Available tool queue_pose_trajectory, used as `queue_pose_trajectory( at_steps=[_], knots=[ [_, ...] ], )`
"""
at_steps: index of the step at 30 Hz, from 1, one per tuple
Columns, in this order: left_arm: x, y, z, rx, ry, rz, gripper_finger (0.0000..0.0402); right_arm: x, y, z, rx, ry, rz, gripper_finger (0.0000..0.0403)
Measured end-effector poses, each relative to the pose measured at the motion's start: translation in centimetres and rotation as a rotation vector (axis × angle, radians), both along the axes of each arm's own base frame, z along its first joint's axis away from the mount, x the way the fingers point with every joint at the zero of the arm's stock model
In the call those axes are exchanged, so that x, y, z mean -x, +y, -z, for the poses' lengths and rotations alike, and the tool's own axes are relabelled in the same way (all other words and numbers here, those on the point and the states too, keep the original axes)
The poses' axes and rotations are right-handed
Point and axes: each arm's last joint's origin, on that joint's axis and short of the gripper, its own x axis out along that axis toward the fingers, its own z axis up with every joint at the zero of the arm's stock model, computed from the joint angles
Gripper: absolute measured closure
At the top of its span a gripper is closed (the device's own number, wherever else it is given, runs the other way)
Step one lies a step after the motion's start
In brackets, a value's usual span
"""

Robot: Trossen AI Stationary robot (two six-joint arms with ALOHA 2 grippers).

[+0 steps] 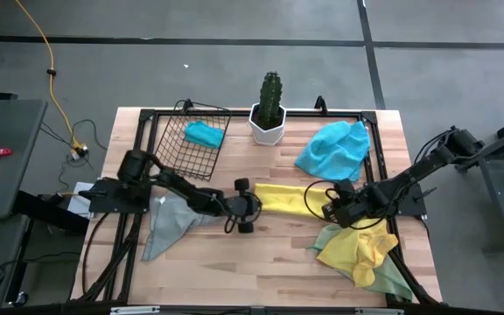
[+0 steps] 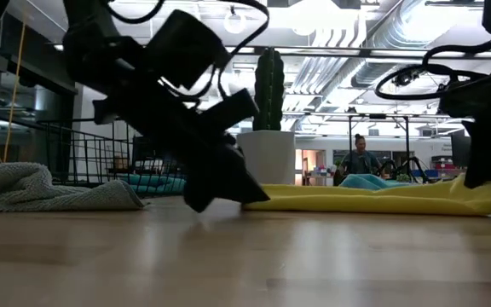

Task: Fold microfiber towels
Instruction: Fold the left yellow microfiber towel on the table

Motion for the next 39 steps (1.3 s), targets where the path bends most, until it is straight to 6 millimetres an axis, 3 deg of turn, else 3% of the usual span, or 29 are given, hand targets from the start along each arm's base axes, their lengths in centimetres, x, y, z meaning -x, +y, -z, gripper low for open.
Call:
queue_pose_trajectory(
  at_steps=[4, 12, 17, 28, 39],
  knots=[
    [-0.3, 0.0, 0.2, -0.004, 0.029, -0.002, 0.04, -0.4, 0.2, -0.8, -0.001, -0.009, -0.019, 0.0403],
    [-0.2, -0.1, 0.0, 0.025, 0.03, 0.004, 0.0401, -1.7, 0.8, -4.6, 0.058, -0.056, -0.075, 0.0403],
    [-0.2, -0.1, 0.0, 0.032, 0.033, 0.002, 0.0401, -2.4, 1.0, -6.0, 0.097, -0.126, -0.077, 0.0403],
    [-0.2, -0.1, 0.0, 0.034, 0.034, 0.001, 0.0401, -5.9, 1.3, -6.0, 0.134, -0.291, -0.136, 0.0403],
    [-0.2, -0.1, 0.1, 0.033, 0.033, 0.0, 0.0401, -10.2, 0.0, -3.7, 0.197, -0.342, -0.085, 0.0403]
  ],
)
